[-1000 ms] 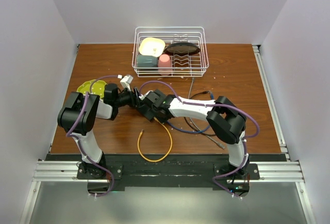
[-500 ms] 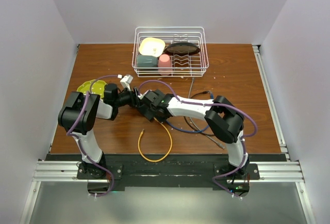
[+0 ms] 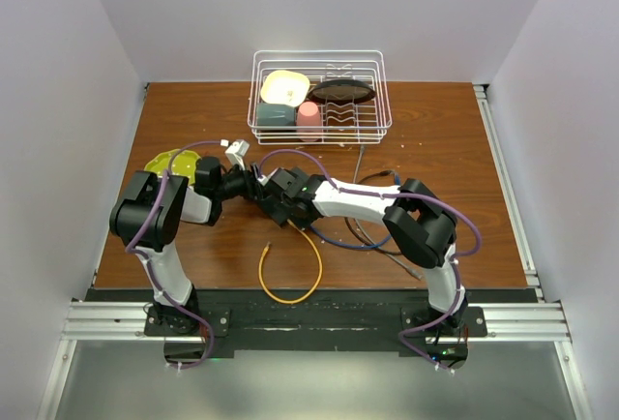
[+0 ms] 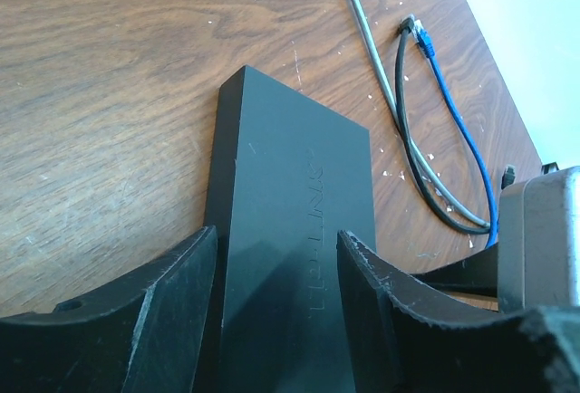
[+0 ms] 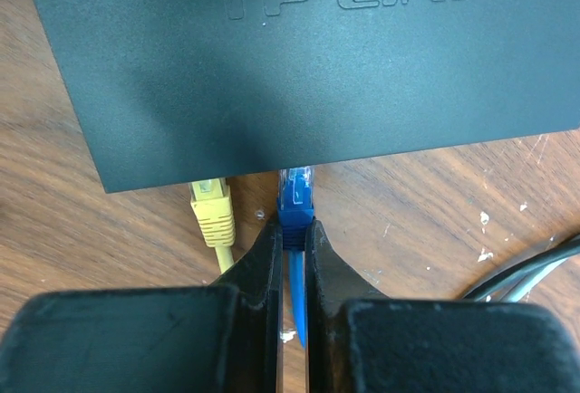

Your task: Insert the plug into the switch port

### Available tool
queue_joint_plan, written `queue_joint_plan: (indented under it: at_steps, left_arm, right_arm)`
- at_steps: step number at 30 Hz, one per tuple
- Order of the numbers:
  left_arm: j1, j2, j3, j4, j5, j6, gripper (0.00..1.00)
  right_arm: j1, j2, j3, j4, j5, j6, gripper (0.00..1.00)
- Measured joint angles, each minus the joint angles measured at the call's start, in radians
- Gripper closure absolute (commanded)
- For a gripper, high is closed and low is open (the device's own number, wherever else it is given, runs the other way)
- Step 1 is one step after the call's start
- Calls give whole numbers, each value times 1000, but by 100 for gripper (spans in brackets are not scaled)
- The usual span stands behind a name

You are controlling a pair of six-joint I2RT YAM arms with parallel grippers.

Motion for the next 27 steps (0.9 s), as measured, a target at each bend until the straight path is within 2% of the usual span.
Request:
queue_joint_plan:
  at_steps: [8, 27]
  left_arm:
    - [0, 0, 0, 7, 0, -8, 39]
    - [6, 42, -2, 60, 12, -17, 56]
  right_arm:
    - [0, 2, 2, 9, -18, 0, 100]
    - [5, 21, 34, -15, -1, -2, 100]
